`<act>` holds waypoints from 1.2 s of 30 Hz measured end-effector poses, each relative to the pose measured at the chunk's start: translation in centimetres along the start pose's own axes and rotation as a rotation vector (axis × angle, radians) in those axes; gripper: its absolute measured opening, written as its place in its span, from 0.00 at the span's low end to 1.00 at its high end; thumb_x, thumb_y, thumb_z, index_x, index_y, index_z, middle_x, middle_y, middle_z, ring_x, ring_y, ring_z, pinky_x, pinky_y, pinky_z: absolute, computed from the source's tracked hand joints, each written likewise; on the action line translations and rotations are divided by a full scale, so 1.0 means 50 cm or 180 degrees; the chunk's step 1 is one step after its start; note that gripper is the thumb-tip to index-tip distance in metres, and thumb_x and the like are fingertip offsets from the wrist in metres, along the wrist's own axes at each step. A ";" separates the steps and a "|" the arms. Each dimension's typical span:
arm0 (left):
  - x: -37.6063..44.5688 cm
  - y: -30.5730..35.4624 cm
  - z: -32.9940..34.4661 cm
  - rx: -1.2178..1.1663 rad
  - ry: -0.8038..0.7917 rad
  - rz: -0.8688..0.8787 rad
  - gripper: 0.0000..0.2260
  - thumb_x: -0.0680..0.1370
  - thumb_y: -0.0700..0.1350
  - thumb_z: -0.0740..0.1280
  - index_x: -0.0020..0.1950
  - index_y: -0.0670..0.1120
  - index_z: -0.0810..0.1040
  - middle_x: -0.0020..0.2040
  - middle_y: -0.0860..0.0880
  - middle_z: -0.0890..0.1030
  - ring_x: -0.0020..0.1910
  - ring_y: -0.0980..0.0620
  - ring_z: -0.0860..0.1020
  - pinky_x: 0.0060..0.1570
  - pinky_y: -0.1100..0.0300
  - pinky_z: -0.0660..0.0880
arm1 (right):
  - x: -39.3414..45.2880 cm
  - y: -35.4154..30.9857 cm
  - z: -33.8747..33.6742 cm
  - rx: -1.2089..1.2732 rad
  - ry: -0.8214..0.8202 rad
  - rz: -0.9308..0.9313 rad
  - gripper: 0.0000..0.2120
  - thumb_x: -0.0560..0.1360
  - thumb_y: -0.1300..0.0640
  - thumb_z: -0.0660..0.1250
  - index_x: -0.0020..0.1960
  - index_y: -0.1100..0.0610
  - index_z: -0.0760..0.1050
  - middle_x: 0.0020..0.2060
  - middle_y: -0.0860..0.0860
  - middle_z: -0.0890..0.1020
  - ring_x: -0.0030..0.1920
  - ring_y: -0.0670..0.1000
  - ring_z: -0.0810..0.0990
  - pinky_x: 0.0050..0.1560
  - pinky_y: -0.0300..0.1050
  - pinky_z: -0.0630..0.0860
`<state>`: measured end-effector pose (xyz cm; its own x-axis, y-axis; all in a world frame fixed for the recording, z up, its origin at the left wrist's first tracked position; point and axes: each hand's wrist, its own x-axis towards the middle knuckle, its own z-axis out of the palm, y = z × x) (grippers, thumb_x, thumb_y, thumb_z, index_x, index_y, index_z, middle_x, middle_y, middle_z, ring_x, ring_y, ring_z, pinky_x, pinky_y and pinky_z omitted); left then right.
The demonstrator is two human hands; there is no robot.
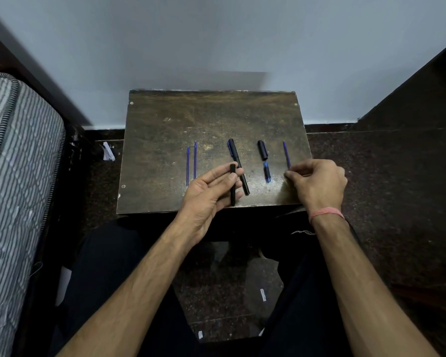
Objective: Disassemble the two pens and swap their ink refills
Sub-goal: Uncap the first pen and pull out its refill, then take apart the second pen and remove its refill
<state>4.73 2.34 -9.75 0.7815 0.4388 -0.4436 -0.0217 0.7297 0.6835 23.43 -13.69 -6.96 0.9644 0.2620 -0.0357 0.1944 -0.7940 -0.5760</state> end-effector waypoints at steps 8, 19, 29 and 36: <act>-0.005 0.003 -0.008 0.0028 -0.0108 0.0006 0.18 0.77 0.42 0.78 0.67 0.44 0.87 0.65 0.43 0.90 0.54 0.53 0.90 0.62 0.50 0.88 | -0.007 0.001 -0.001 -0.0100 -0.0087 -0.0037 0.05 0.73 0.53 0.84 0.44 0.46 0.89 0.37 0.46 0.88 0.42 0.49 0.87 0.55 0.40 0.78; -0.054 0.022 -0.021 0.0147 0.0204 0.0132 0.12 0.86 0.39 0.73 0.69 0.46 0.85 0.65 0.45 0.90 0.57 0.50 0.89 0.67 0.46 0.84 | -0.158 -0.061 0.032 0.0232 -0.0708 -0.1654 0.05 0.79 0.56 0.77 0.53 0.49 0.84 0.51 0.43 0.82 0.39 0.41 0.81 0.50 0.43 0.79; -0.139 0.067 -0.121 0.0009 0.0989 0.0843 0.14 0.85 0.39 0.74 0.71 0.46 0.85 0.64 0.46 0.91 0.51 0.56 0.88 0.57 0.57 0.86 | -0.229 -0.176 0.134 -0.0173 -0.0974 -0.2581 0.10 0.81 0.61 0.70 0.61 0.53 0.80 0.55 0.49 0.84 0.56 0.54 0.80 0.51 0.51 0.79; -0.145 0.053 -0.114 0.0142 0.0977 0.0807 0.12 0.84 0.39 0.74 0.67 0.47 0.86 0.62 0.46 0.91 0.51 0.55 0.88 0.60 0.57 0.84 | -0.209 -0.185 0.146 -0.0172 -0.1190 -0.2350 0.10 0.85 0.58 0.67 0.64 0.51 0.82 0.55 0.49 0.81 0.57 0.55 0.79 0.55 0.52 0.79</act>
<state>-4.57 4.07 -8.03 0.5321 0.7432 -0.4057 -0.1575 0.5576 0.8150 10.23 -5.09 -7.22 0.4640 0.8837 0.0615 0.7717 -0.3691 -0.5179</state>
